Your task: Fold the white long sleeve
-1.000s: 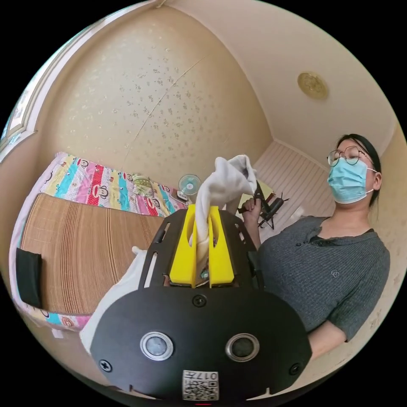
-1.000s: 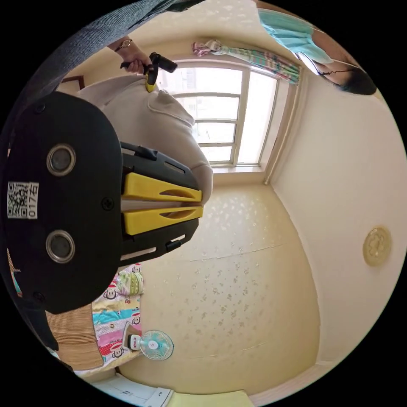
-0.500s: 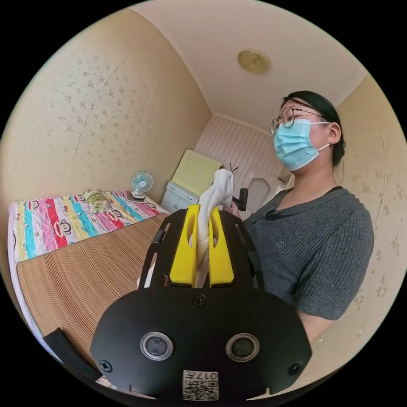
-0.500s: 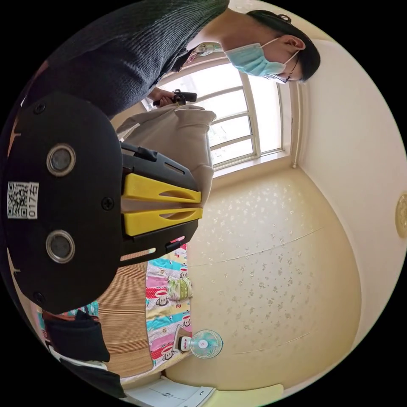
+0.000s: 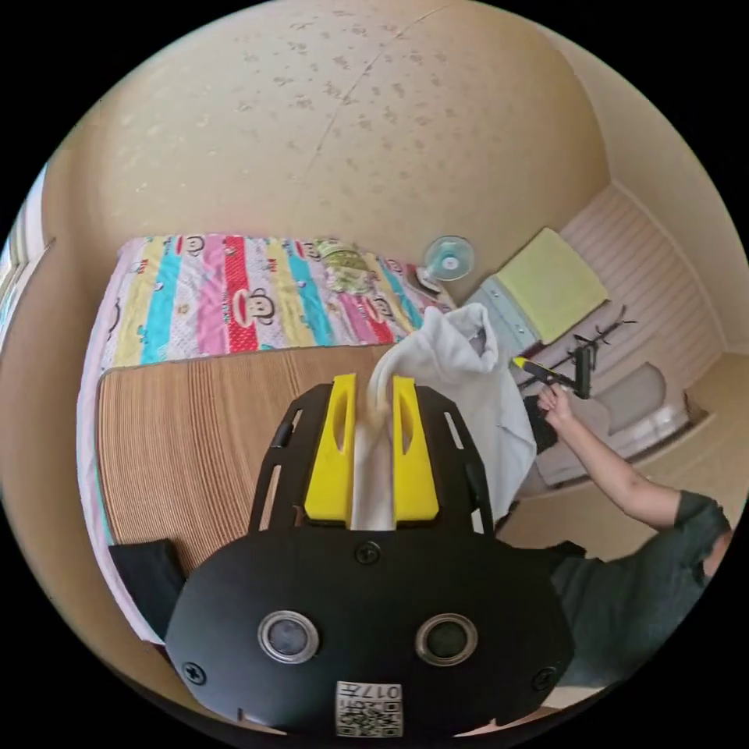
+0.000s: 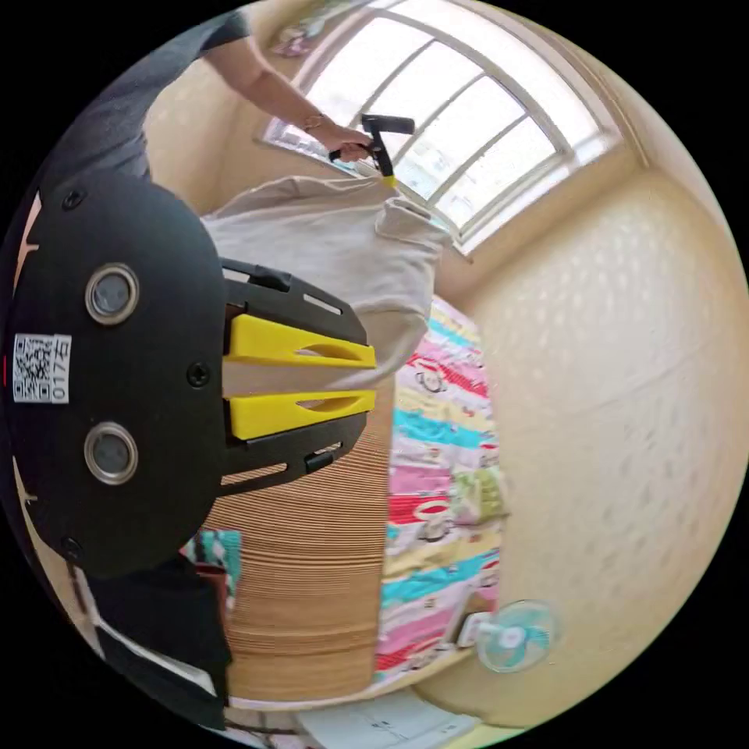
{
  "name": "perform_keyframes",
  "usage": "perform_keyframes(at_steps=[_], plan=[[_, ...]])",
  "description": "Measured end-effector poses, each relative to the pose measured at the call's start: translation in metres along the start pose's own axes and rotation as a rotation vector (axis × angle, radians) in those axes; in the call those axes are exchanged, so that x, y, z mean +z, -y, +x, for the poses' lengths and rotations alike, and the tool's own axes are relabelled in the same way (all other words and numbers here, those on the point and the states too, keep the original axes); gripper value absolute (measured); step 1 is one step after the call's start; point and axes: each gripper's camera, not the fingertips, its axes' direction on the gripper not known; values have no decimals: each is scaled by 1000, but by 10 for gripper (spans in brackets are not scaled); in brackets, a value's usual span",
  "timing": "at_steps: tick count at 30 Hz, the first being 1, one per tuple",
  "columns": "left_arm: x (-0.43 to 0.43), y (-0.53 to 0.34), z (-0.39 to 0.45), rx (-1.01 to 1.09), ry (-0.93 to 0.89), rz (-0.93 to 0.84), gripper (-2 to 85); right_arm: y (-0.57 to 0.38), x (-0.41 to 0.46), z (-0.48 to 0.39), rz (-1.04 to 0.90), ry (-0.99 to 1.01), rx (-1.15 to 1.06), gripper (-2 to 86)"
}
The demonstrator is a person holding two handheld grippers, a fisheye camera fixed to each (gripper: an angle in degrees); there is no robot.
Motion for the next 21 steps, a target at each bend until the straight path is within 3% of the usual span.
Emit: perform_keyframes(at_steps=[2, 4, 7, 10, 13, 17, 19, 21], plan=[[42, -29, -26, -156, 13, -22, 79, -17, 56, 43, -92, 35, 218, 35], [96, -88, -45, -261, -113, -46, 79, -49, 91, 53, -131, 32, 268, 33], [168, -167, -50, -328, -118, -210, 77, -120, 167, 57, -371, -10, 267, 37], [228, -225, -45, -309, -70, -419, 77, -192, 236, 54, -601, -11, 271, 49], [258, -252, -38, -262, -44, -496, 79, -237, 292, 42, -772, -37, 240, 64], [297, -285, -26, -208, 15, -642, 79, -264, 339, 21, -844, -22, 204, 65], [330, -327, -13, -171, 65, -857, 74, -278, 355, 10, -902, -20, 166, 59], [327, -347, -2, -146, 95, -864, 58, -296, 367, 2, -985, -110, 113, 47]])
